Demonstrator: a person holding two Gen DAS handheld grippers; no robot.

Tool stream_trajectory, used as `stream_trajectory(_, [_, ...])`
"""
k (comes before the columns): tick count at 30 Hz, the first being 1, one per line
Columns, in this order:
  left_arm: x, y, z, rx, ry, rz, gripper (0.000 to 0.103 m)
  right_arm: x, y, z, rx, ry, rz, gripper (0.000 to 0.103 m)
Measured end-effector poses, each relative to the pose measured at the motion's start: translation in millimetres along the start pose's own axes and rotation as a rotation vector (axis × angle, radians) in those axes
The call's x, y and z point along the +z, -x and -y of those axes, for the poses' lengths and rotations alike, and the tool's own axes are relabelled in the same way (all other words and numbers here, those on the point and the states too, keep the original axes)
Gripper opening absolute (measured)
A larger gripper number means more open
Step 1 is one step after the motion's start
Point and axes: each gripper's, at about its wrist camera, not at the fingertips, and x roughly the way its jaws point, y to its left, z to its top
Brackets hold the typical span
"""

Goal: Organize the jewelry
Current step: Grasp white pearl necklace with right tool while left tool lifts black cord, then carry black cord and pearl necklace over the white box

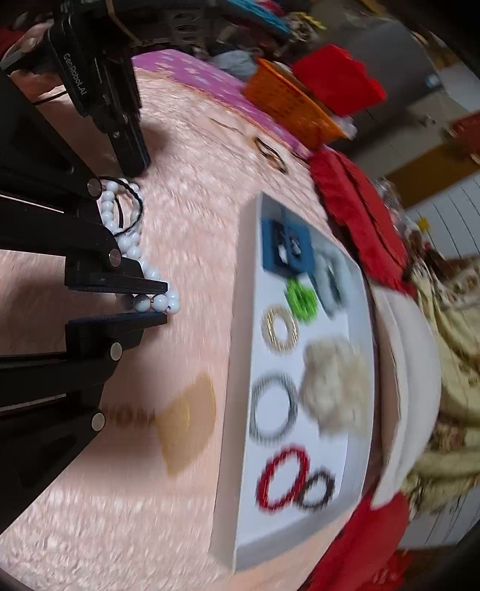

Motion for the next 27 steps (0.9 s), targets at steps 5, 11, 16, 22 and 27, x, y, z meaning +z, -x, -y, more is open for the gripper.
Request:
stream_trajectory(5, [-1, -3, 2, -0.006, -0.001, -0.005, 0.012, -5, 28, 35, -0.080, -0.048, 0.052, 0.009])
stream_trajectory(11, [-1, -2, 13, -0.070, -0.017, 0.014, 0.040, -12, 59, 65, -0.127, -0.079, 0.090, 0.009])
stream_trajectory(16, [-2, -12, 34, -0.075, -0.080, 0.004, 0.040, -25, 62, 82, -0.122, -0.127, 0.063, 0.009])
stream_trajectory(22, [-13, -24, 63, 0.018, -0.217, 0.016, 0.031, -34, 64, 77, -0.102, -0.117, 0.061, 0.009])
stream_trajectory(27, [-28, -29, 83, 0.052, -0.291, -0.002, 0.003, -31, 67, 67, -0.087, -0.097, 0.074, 0.009])
